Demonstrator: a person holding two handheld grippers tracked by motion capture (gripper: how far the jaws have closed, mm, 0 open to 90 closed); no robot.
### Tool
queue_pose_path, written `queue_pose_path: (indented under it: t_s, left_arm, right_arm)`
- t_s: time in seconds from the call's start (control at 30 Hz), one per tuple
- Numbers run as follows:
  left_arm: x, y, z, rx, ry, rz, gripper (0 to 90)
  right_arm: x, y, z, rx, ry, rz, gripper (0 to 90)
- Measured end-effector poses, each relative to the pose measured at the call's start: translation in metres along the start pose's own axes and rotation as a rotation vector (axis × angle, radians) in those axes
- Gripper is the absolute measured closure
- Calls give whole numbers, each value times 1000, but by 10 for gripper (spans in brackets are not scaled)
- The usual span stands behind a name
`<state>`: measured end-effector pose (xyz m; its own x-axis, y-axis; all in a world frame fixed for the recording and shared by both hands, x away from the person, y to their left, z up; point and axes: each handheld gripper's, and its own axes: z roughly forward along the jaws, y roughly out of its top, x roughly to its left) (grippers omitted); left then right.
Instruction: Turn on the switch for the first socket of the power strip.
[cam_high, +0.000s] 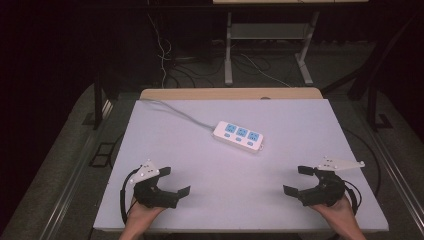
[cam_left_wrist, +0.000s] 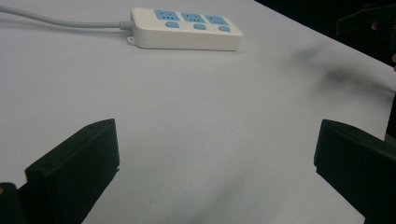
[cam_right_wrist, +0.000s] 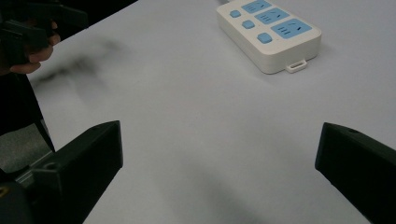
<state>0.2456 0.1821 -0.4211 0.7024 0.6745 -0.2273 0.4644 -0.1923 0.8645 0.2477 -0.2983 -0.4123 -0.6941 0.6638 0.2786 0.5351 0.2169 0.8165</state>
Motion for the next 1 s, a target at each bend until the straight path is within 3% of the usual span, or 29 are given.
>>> queue_pose_path:
  t_s: [0.6,1.0]
  left_arm:
    - [-1,0,0,5,-9,1,0]
    - [-1,9,-6,19,-6,17,0]
  right_arm:
    - [-1,0,-1,5,-6,2,4]
    - [-1,-1,-1,9,-9,4,4]
